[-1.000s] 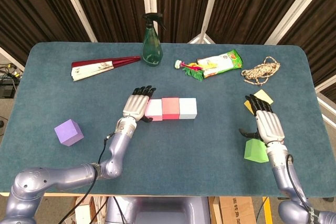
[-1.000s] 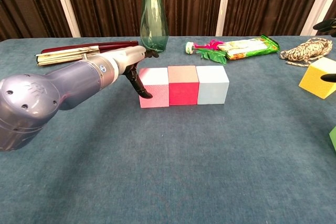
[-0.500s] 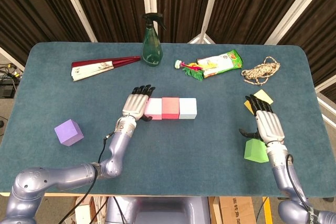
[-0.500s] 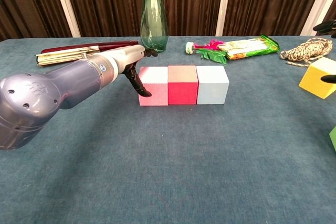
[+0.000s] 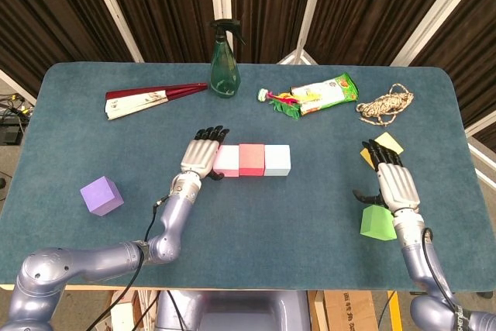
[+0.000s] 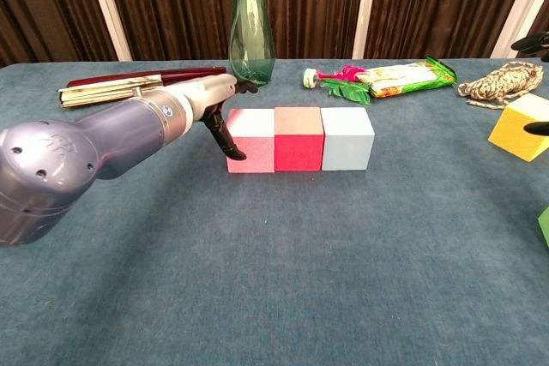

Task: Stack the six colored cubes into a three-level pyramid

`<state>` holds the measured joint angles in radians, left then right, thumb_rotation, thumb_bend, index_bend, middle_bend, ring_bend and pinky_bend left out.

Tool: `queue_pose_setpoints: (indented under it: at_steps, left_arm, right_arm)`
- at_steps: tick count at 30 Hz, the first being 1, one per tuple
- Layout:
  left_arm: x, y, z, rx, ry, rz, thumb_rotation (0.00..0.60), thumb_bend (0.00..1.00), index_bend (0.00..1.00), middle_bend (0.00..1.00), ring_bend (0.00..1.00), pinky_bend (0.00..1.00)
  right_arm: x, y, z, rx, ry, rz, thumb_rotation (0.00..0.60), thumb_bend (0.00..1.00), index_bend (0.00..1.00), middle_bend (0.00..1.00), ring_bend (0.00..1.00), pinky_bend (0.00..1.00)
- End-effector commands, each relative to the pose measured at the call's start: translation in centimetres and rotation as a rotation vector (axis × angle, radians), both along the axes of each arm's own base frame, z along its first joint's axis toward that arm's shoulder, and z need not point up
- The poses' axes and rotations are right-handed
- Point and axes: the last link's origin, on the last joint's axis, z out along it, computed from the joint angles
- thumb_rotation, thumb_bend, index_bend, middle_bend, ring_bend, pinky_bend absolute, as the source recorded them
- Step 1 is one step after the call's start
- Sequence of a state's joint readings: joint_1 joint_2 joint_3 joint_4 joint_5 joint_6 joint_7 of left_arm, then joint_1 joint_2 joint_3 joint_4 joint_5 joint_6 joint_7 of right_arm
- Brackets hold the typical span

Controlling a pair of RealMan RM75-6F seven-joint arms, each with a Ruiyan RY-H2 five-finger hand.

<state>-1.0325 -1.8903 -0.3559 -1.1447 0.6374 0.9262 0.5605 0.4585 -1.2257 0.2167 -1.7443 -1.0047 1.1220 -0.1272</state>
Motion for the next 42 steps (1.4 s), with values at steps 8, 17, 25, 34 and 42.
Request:
queue_pose_setpoints:
  at_steps: [8, 17, 25, 34, 42]
  left_arm:
    - [0.2, -0.2, 0.9, 0.005, -0.012, -0.008, 0.6, 0.13, 0.0, 0.0, 0.0, 0.0]
    - [0.8, -0.2, 3.0, 0.028, -0.04, -0.029, 0.6, 0.15, 0.0, 0.0, 0.0, 0.0]
    - [1.4, -0.5, 2.4, 0.002, -0.053, -0.019, 0.6, 0.16, 0.0, 0.0, 0.0, 0.0]
    - [2.3, -0.4, 1.3, -0.002, -0.048, -0.031, 0.6, 0.2, 0.0, 0.0, 0.0, 0.0]
    - [2.1, -0.2, 0.9, 0.001, -0.037, -0.023, 0.6, 0.24, 0.0, 0.0, 0.0, 0.0]
  right_arm:
    - [0.1, 0.0, 0.1, -0.001, -0.004, 0.002, 0.6, 0.26, 0.0, 0.0, 0.0, 0.0]
    - [0.4, 0.1, 0.1, 0.0, -0.009, 0.012, 0.6, 0.26, 0.0, 0.0, 0.0, 0.0]
    - [0.6, 0.1, 0.2, -0.003, -0.015, 0.015, 0.6, 0.26, 0.0, 0.0, 0.0, 0.0]
    - [0.5, 0.0, 0.2, -0.003, -0.022, 0.01, 0.6, 0.26, 0.0, 0.0, 0.0, 0.0]
    - [0.4, 0.0, 0.2, -0.002, -0.025, 0.008, 0.6, 0.26, 0.0, 0.0, 0.0, 0.0]
